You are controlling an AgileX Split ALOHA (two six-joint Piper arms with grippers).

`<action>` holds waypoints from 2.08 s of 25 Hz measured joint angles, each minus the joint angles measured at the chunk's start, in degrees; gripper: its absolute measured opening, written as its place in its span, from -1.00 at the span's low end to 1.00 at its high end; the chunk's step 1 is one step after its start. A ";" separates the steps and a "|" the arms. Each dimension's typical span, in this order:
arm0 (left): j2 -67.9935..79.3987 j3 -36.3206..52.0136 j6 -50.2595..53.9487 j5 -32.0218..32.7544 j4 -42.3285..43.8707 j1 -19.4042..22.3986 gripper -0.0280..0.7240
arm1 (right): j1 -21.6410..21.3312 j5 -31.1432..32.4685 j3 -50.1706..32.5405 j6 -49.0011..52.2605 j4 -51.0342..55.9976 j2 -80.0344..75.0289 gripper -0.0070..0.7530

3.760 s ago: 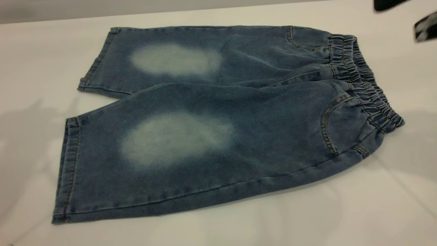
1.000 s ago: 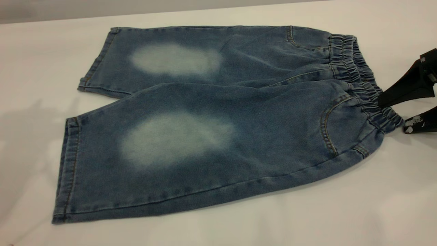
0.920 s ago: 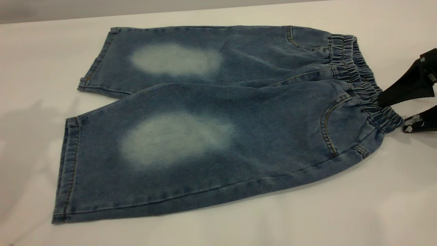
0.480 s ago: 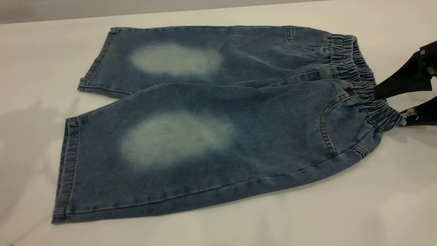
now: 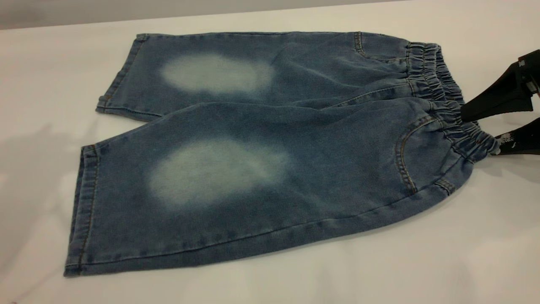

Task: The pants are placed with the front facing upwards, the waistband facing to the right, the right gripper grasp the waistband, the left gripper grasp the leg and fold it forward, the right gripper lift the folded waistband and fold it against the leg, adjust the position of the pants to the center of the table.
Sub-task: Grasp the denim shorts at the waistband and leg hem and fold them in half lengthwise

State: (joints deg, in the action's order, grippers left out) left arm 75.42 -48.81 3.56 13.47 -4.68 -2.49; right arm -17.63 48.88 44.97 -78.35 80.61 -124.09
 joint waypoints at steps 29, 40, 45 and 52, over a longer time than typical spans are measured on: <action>0.00 0.00 0.00 -0.11 0.00 0.00 0.53 | 0.00 6.97 0.00 -4.93 4.02 -5.00 0.50; 0.00 0.00 -0.02 0.15 0.00 0.00 0.53 | 0.00 6.10 0.02 -4.71 4.15 -5.00 -0.24; 0.00 0.00 -0.02 1.90 0.00 0.00 0.53 | 0.00 6.03 0.07 -4.71 4.15 -5.00 -0.85; 0.00 0.05 -0.03 12.87 -3.13 0.00 0.53 | 0.00 4.64 0.07 -4.63 4.19 -5.00 -0.88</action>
State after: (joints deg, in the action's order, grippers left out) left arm 75.42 -48.76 3.53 26.34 -7.81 -2.49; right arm -17.63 53.52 45.04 -82.98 84.80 -129.08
